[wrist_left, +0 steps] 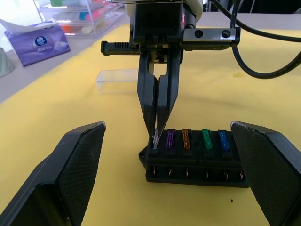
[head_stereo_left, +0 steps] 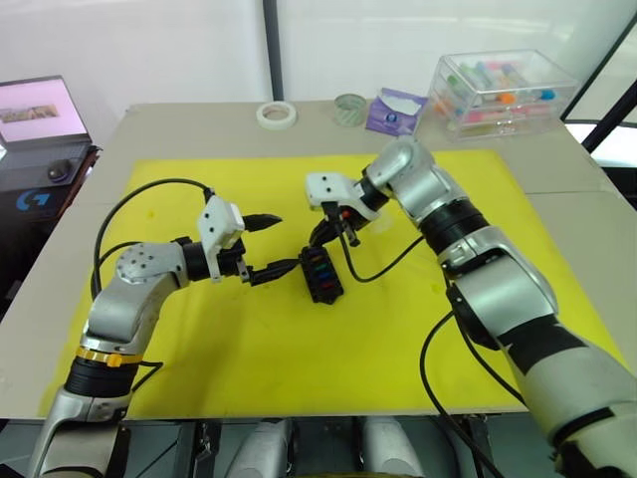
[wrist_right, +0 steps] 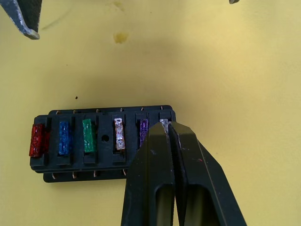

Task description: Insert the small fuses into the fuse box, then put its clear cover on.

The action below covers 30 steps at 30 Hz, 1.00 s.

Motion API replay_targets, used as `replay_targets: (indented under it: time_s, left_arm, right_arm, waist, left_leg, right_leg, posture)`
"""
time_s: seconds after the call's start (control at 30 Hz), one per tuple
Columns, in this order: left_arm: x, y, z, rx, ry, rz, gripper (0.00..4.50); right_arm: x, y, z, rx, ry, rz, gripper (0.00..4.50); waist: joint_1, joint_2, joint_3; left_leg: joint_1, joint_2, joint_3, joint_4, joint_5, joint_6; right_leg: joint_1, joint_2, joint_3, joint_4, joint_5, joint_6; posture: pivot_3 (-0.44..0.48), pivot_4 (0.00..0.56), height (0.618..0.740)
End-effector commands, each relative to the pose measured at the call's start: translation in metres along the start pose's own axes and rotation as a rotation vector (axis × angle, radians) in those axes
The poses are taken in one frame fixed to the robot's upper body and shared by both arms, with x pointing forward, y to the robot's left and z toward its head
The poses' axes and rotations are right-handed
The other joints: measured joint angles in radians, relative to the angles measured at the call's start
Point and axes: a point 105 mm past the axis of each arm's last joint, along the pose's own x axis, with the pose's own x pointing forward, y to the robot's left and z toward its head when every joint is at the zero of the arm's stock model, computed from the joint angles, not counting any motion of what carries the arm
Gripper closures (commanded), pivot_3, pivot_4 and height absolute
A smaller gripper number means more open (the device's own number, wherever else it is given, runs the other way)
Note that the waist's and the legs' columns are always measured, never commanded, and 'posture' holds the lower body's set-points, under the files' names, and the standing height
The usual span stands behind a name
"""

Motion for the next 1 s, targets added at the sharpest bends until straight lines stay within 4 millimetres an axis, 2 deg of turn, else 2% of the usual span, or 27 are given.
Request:
replay_targets:
  time_s: [0.03,0.6,1.0]
  left_arm:
    - [-0.001,-0.002,0.008,0.039,-0.003,-0.005,0.0]
    - [-0.001,-0.006,0.005,0.039,0.003,-0.003,0.0]
    - [0.004,-0.009,0.013,0.042,-0.001,0.005,0.0]
  right_arm:
    - [0.003,0.0,0.002,-0.014,0.013,0.008,4.43]
    - [0.011,-0.001,-0.002,0.061,0.044,0.008,4.43]
    - [0.015,0.003,-0.01,0.031,0.085,0.03,4.43]
  waist:
    - [-0.002,0.0,0.0]
    - [-0.011,0.0,0.0]
    - [-0.01,0.0,-0.001]
  left_leg:
    - [0.0,0.0,0.0,0.0,0.0,0.0]
    - [0.0,0.0,-0.001,0.0,0.0,0.0]
    - [0.001,0.0,-0.001,0.0,0.0,0.0]
  right_leg:
    - [0.0,0.0,0.0,0.0,0.0,0.0]
    - [0.0,0.0,0.0,0.0,0.0,0.0]
    - [0.001,0.0,0.0,0.001,0.0,0.0]
  posture:
    - [0.0,0.15,0.74]
    - [0.0,0.15,0.74]
    - [0.0,0.15,0.74]
